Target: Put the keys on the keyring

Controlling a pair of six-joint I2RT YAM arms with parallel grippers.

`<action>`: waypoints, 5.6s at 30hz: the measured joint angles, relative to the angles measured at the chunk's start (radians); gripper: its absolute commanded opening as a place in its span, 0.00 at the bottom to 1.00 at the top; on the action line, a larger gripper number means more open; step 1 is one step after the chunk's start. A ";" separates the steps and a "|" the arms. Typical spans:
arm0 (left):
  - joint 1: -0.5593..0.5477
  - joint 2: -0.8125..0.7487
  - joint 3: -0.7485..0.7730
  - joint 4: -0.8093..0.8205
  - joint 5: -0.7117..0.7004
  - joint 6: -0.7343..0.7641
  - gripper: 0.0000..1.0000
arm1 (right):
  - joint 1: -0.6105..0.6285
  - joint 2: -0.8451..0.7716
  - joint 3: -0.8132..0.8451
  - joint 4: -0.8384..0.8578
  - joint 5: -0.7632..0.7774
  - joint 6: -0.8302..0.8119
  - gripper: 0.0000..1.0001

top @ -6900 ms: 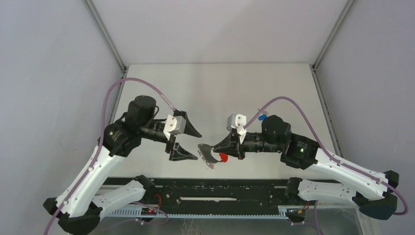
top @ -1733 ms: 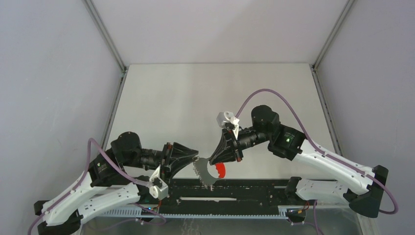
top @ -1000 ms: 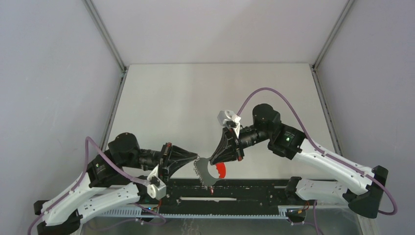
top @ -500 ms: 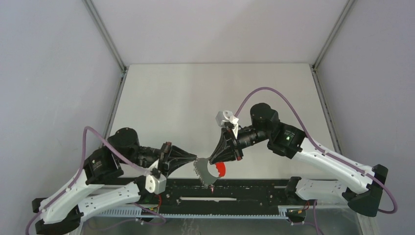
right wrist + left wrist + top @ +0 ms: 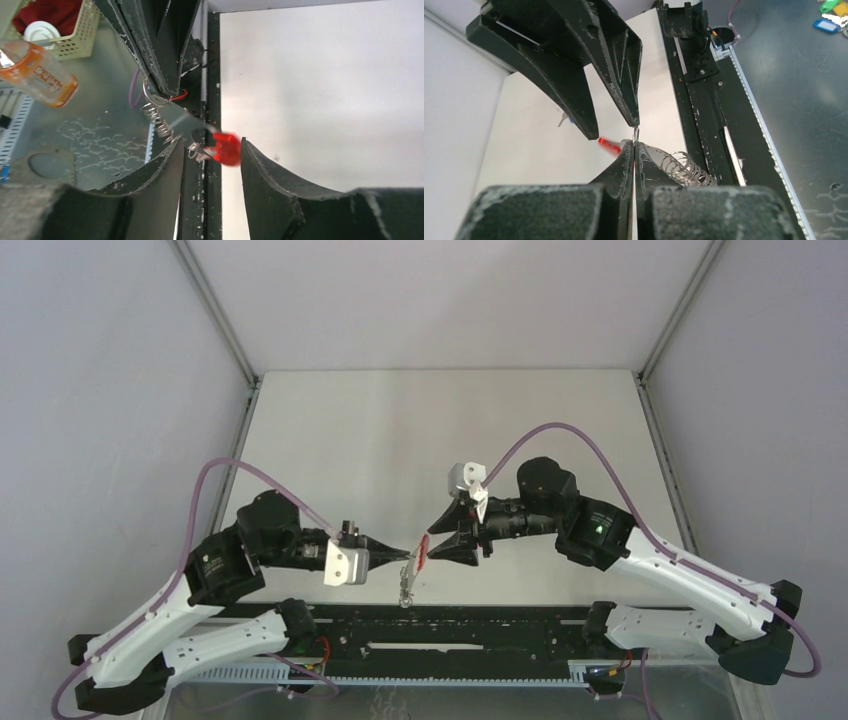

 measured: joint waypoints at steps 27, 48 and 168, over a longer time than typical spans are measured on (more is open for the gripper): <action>0.016 0.074 -0.008 0.042 -0.086 -0.160 0.00 | 0.151 0.027 0.124 -0.136 0.218 -0.203 0.40; 0.021 0.071 -0.008 0.029 -0.064 -0.150 0.31 | 0.157 0.049 0.123 -0.128 0.232 -0.187 0.00; 0.190 -0.025 -0.107 0.217 0.188 -0.445 0.00 | 0.145 -0.113 -0.228 0.487 0.137 0.129 0.03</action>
